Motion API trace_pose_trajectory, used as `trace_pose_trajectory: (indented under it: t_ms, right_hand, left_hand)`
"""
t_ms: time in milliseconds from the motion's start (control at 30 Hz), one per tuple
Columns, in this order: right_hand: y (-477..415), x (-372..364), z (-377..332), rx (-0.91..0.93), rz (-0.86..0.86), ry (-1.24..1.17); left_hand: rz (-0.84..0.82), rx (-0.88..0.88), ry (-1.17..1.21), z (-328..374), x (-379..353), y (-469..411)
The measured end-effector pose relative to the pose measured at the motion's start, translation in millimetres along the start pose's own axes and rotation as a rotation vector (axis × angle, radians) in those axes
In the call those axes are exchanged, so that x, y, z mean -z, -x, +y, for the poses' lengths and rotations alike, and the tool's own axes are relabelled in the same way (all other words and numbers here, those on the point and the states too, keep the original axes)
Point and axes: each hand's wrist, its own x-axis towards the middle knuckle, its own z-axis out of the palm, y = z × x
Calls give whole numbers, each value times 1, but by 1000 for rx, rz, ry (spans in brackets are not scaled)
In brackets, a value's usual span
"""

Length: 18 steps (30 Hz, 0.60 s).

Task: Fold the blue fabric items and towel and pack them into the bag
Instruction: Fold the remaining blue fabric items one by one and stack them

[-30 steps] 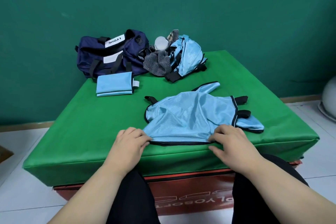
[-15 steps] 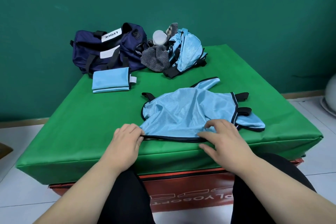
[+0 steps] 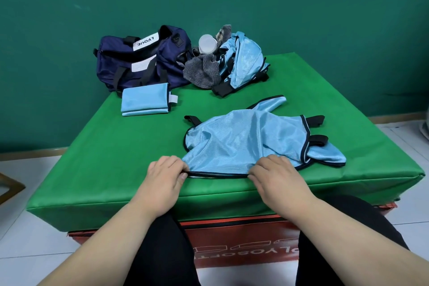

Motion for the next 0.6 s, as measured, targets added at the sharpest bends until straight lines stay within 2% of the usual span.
trace_pose_trajectory:
  t_ms: [400, 533, 600]
  right_hand:
    - [-6, 8, -7, -159, -53, -114]
    - [-11, 23, -8, -176, -36, -198]
    - [-19, 42, -4, -163, -82, -240]
  left_hand:
    - [44, 23, 41, 7, 2, 0]
    - [155, 83, 144, 20, 14, -2]
    - [189, 90, 215, 27, 30, -4]
